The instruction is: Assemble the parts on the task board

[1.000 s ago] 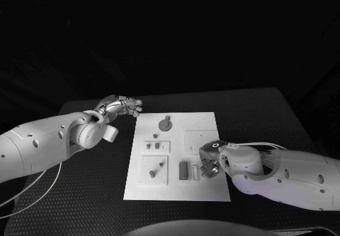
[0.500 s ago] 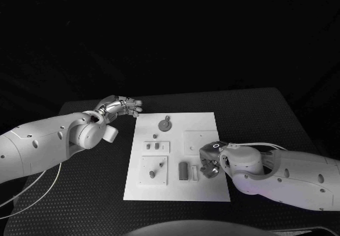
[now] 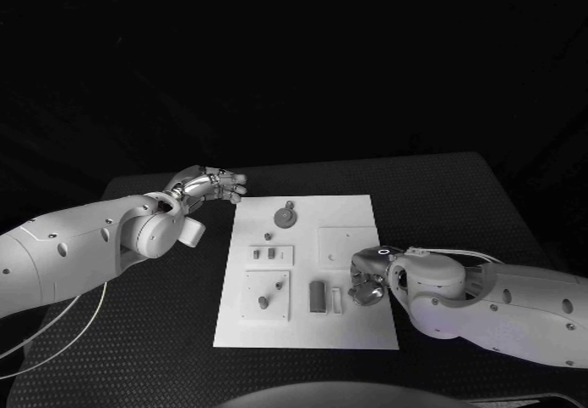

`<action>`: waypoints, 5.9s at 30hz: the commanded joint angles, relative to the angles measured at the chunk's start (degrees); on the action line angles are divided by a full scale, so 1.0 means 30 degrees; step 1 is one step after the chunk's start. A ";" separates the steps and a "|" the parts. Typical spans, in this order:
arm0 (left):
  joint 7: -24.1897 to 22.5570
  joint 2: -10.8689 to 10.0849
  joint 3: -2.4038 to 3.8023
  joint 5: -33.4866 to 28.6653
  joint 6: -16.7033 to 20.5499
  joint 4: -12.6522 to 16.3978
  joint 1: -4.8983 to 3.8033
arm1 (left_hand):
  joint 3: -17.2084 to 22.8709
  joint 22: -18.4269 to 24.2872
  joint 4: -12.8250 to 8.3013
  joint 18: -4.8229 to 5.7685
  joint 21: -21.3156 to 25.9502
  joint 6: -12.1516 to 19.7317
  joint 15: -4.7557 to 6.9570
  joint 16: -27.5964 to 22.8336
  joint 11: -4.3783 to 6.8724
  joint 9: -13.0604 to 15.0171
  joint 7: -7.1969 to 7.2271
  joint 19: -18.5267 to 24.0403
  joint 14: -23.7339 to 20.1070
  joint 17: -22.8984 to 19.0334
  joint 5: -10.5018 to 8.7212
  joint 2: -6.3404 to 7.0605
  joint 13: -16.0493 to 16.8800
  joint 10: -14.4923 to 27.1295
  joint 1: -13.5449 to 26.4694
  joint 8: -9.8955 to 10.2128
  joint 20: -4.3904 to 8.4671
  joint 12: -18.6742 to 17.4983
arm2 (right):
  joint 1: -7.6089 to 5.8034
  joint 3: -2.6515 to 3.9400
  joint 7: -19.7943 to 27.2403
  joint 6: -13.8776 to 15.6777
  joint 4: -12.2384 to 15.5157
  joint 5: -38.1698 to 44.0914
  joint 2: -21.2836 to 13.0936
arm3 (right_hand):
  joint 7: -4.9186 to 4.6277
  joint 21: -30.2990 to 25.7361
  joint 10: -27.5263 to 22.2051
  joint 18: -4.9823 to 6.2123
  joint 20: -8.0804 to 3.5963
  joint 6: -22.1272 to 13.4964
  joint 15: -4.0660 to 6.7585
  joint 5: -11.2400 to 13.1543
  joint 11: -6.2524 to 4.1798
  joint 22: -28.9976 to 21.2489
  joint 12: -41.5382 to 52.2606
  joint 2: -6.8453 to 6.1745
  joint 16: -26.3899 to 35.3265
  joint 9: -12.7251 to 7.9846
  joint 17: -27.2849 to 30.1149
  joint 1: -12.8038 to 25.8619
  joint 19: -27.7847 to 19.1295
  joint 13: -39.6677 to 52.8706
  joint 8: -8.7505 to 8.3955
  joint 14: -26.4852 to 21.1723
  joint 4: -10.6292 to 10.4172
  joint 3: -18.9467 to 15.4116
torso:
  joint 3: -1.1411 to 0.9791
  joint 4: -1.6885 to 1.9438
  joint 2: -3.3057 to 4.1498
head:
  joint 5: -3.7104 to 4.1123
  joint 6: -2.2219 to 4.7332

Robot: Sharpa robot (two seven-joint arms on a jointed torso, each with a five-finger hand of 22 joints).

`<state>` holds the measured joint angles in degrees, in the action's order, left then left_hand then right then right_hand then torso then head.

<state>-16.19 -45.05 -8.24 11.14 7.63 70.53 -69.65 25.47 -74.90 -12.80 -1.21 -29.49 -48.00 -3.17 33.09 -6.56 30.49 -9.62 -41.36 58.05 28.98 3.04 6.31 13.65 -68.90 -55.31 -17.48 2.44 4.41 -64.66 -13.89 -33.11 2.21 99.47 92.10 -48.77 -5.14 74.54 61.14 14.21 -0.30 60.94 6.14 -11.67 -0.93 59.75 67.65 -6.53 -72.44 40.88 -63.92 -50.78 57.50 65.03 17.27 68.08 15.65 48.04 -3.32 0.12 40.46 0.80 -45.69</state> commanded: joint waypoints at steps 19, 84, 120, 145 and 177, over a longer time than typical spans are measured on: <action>-0.0103 -0.0045 0.0012 0.0128 -0.0121 0.0109 -0.0021 | 0.0000 -0.0204 0.0126 -0.0090 0.0135 -0.0021 -0.0151 -0.0130 0.0014 -0.0029 -0.0077 -0.0018 0.0014 0.0058 0.0029 -0.0048 -0.0016 0.0069 0.0062 0.0014 -0.0118 -0.0070 | -0.0267 -0.0032 -0.0164 0.2393 0.0015 -0.9203 -0.0223 | 0.0055 0.0124 0.0269 0.0264 -0.0053 0.0260 0.0116 -0.0293 -0.0083 -0.0227 -0.0050 -0.0061 0.0142 -0.3310 -0.0025 0.0345 0.0379 0.0013 0.0004 0.0311 -0.0094 -0.0539 | 0.0026 0.0018 0.0013 | 0.0011 -0.0003; 0.0091 -0.0038 0.0012 0.0249 -0.0271 0.0093 -0.0032 | -0.0018 -0.0259 0.0179 -0.0086 0.0187 -0.0024 -0.0162 -0.0204 0.0009 -0.0034 -0.0078 -0.0029 0.0005 0.0131 0.0026 -0.0025 -0.0015 0.0080 0.0130 0.0009 -0.0127 -0.0072 | -0.0133 -0.0040 0.0269 0.2408 -0.0699 -1.1775 0.1002 | 0.0157 0.0320 0.0391 0.0264 -0.0251 0.0508 0.0191 0.1872 -0.0181 -0.0538 0.0003 -0.0332 0.0186 -0.3625 -0.0175 0.2105 0.0354 0.0231 0.0159 0.0393 -0.1502 -0.1045 | -0.0001 0.0007 0.0009 | -0.0144 -0.0151; 0.0177 -0.0017 0.0010 0.0339 -0.0242 0.0054 -0.0032 | -0.0007 -0.0285 0.0193 -0.0087 0.0221 -0.0028 -0.0173 -0.0258 0.0008 -0.0037 -0.0074 -0.0021 -0.0018 0.0164 0.0027 -0.0016 -0.0015 0.0088 0.0129 0.0005 -0.0133 -0.0074 | -0.0133 -0.0036 0.0723 0.2453 -0.0736 -1.1812 0.0964 | 0.0155 0.0443 0.0439 0.0264 -0.0392 0.0401 0.0244 0.2933 -0.0187 -0.0770 -0.0100 -0.1898 0.0257 -0.3755 -0.0219 0.2794 0.0431 0.0311 0.0236 0.0438 -0.2135 -0.0607 | 0.0002 0.0002 0.0006 | -0.0264 -0.0186; 0.0219 -0.0021 0.0010 0.0396 -0.0229 0.0069 -0.0032 | 0.0005 -0.0301 0.0190 -0.0090 0.0238 -0.0029 -0.0175 -0.0281 0.0007 -0.0038 -0.0073 -0.0021 -0.0015 0.0190 0.0027 -0.0012 -0.0014 0.0091 0.0111 0.0003 -0.0136 -0.0073 | -0.0129 -0.0040 0.0682 0.2257 -0.1263 -1.0290 0.1103 | 0.0186 0.0587 0.0379 0.0264 -0.0479 0.0240 0.0251 0.2964 -0.0214 -0.0934 -0.0069 -0.0098 0.0254 -0.3562 -0.0290 -0.0954 0.0193 0.0449 0.0545 0.0334 0.0316 -0.2006 | -0.0006 -0.0010 0.0007 | -0.0266 -0.0188; 0.0102 0.0006 0.0005 0.0401 -0.0256 -0.0008 -0.0032 | -0.0040 -0.0322 0.0236 -0.0080 0.0263 -0.0032 -0.0183 -0.0313 0.0001 -0.0040 -0.0077 -0.0022 -0.0009 0.0227 0.0018 0.0052 -0.0014 0.0096 0.0198 0.0000 -0.0150 -0.0074 | -0.0186 0.0158 0.3392 0.0271 -0.1748 -1.3242 0.0378 | -0.0272 0.0345 -0.0230 0.0264 -0.0285 -0.1011 0.0026 0.2963 0.0195 -0.1243 -0.0427 -0.2655 0.0516 -0.3869 -0.0226 0.1855 -0.0062 0.0412 -0.0101 -0.0048 -0.1868 -0.2732 | -0.0003 -0.0031 -0.0025 | -0.0215 0.0277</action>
<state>-15.15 -45.16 -8.25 12.20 7.60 70.39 -69.68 25.31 -74.90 -12.33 -1.21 -29.05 -48.00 -3.18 32.42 -6.56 30.47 -9.61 -41.36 58.04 29.61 3.04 6.33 13.65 -68.90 -55.29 -17.48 2.44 4.41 -65.12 -13.45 -26.87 6.99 94.40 56.73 -47.54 -5.24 75.73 60.91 14.22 -1.13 58.85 6.32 -3.11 -0.35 56.08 66.55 -14.25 -71.10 29.33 -64.58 -45.64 57.66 66.20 17.16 68.21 10.50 39.77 -3.34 0.10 40.42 0.11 -45.29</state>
